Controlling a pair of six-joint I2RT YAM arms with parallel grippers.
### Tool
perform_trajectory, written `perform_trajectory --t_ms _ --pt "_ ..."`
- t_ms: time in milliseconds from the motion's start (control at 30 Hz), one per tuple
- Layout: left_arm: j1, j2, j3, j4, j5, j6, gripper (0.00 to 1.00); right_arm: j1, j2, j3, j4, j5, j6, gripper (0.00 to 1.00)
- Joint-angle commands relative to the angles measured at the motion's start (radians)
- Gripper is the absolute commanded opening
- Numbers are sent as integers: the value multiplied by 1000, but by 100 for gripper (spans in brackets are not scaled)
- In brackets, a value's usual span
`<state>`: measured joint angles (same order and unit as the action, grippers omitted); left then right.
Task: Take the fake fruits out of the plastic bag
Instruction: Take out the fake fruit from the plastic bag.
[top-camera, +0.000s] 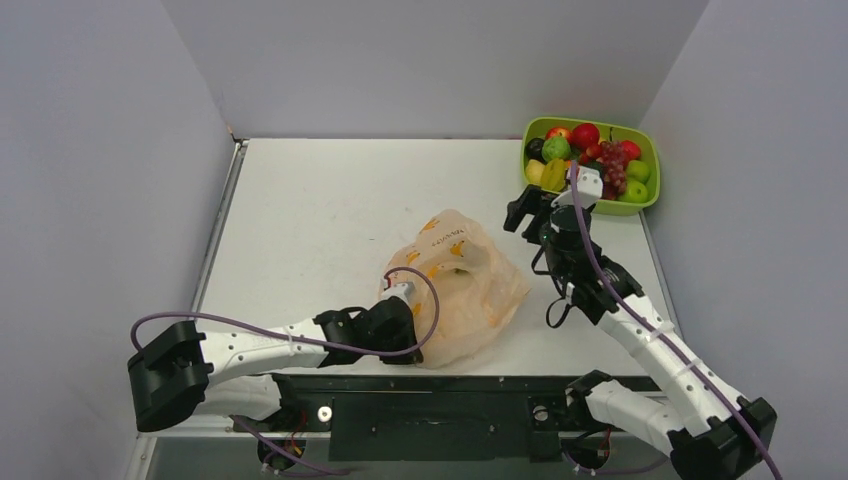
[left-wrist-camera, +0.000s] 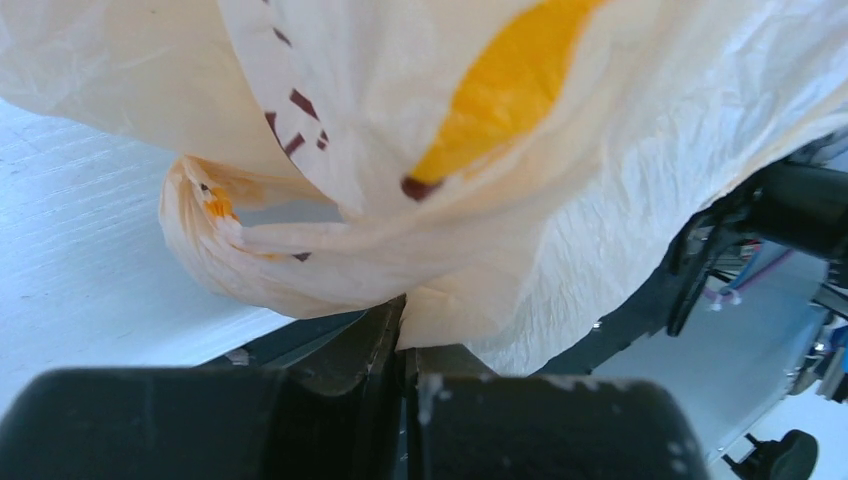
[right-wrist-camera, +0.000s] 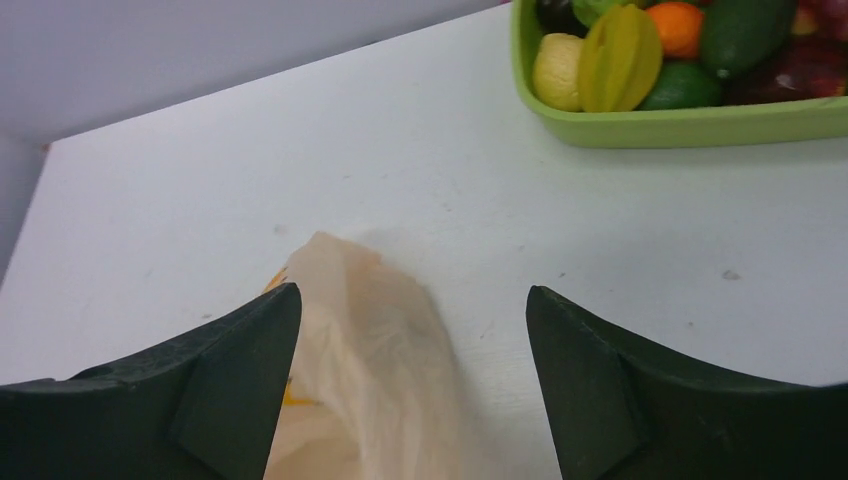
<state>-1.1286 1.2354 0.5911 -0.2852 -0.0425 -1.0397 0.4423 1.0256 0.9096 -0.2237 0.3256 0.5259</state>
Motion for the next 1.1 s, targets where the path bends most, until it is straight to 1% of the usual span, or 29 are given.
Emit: perform_trajectory --t_ms 0,67,167,333,500,600,633,700,833,933,1067 --pt "7 -48 -1 88 -16 -46 0 120 -100 -32 -63 -33 -46 75" --pt "7 -52 -15 112 -8 -57 0 182 -118 -42 -73 -59 -44 70" --pt "7 -56 -22 120 -13 -61 0 305 -117 -79 -53 -46 -22 64" --pt "7 -69 -10 107 -21 -68 0 444 -29 -156 1 26 42 51" --pt "6 -102 -8 89 -25 -74 0 468 82 -231 136 60 107 45" --pt "7 -134 -10 67 -32 -81 0 471 153 -245 230 56 131 39" --pt "7 -141 -11 58 -34 -84 0 471 196 -245 253 45 135 35" --pt "7 -160 -11 53 -38 -90 0 479 267 -229 296 39 138 31" --pt "6 -183 -3 33 -44 -96 0 519 399 -183 340 64 134 25" --pt "7 -191 8 14 -47 -96 0 552 467 -164 388 125 134 25" --pt "7 -201 6 2 -46 -99 0 560 559 -156 480 188 123 25"
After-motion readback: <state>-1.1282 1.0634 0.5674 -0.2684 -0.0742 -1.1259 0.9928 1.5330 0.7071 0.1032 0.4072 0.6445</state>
